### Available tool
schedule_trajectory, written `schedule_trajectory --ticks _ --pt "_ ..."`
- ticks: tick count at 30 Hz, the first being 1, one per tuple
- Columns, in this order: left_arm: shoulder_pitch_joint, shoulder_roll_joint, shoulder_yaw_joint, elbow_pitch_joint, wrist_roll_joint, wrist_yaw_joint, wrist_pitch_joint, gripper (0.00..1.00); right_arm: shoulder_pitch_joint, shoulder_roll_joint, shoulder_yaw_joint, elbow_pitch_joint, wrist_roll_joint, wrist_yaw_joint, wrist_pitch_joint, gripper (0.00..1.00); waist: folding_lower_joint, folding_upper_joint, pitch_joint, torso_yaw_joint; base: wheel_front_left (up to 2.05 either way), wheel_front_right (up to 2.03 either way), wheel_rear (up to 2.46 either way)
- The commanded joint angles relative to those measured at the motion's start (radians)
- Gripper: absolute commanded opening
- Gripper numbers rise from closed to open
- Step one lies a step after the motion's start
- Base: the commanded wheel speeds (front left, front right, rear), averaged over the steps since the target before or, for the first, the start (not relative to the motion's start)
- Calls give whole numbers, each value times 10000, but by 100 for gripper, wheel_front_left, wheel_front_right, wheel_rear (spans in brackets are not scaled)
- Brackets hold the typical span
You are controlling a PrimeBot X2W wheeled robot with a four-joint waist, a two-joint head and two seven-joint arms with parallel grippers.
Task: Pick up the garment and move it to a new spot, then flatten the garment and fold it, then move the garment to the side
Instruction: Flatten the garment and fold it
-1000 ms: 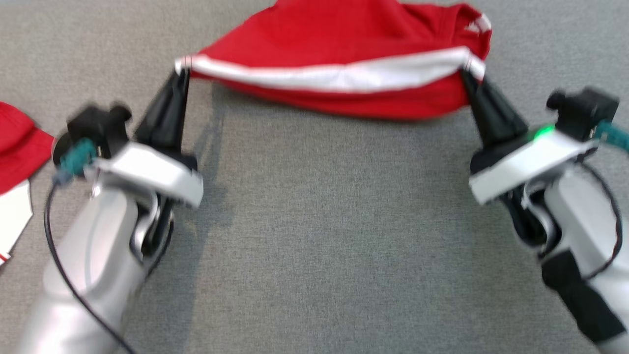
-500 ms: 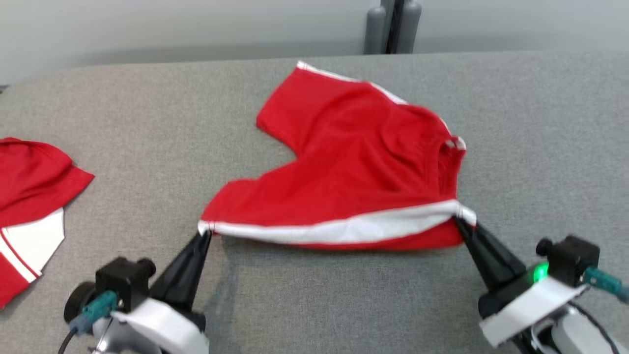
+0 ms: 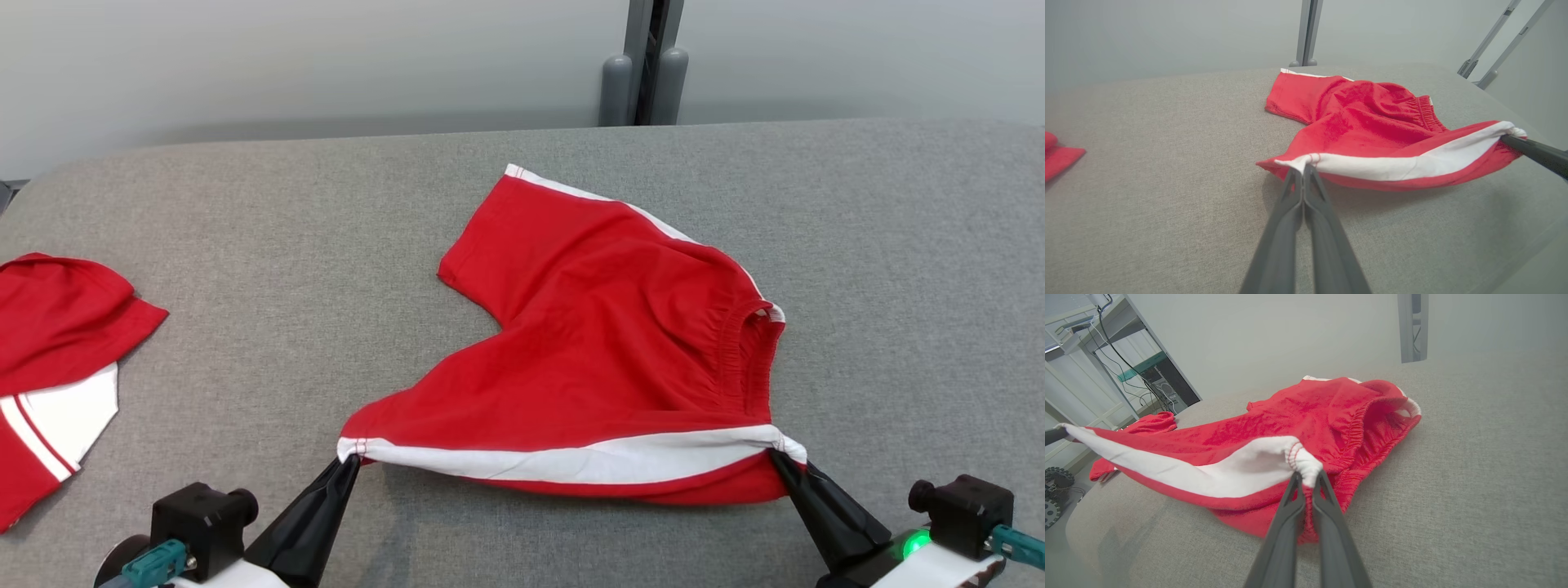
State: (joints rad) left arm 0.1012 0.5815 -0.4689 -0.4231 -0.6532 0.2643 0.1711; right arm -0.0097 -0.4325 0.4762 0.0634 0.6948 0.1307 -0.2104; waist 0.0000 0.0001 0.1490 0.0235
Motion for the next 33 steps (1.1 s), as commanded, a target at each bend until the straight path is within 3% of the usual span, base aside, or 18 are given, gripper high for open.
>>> schedule_trajectory --ticks 1,3,9,14,18,24,33 --pt "-137 75 39 -50 -23 -96 11 0 58 -15 -72 -78 123 1 112 0 0 -1 64 -15 0 0 0" --pt "-319 98 61 -18 -51 -172 15 0 35 19 -142 -101 170 1 164 0 0 -1 111 -12 0 0 0" --pt "-1940 247 169 692 -20 -1059 125 0 -442 658 -977 -31 417 1 619 0 0 -1 649 -188 0 0 0" --pt "-3719 94 465 1820 -273 -1789 48 0 -1298 1733 -2030 354 95 1 1013 0 0 -1 1262 -701 0 0 0" --pt "-5306 -187 503 2978 -524 -2430 165 0 -2164 2636 -2580 765 -357 1 1310 0 0 -1 1763 -1055 0 0 0" --pt "-7949 -853 59 5303 -486 -3363 531 0 -3531 3326 -2674 1481 -1125 1 1579 0 0 -1 2574 -1475 0 0 0" --pt "-10662 -1892 -690 9060 -180 -3866 -314 0 -4916 3743 -2269 2577 -1205 1 1116 0 0 -1 3471 -2075 0 0 0"
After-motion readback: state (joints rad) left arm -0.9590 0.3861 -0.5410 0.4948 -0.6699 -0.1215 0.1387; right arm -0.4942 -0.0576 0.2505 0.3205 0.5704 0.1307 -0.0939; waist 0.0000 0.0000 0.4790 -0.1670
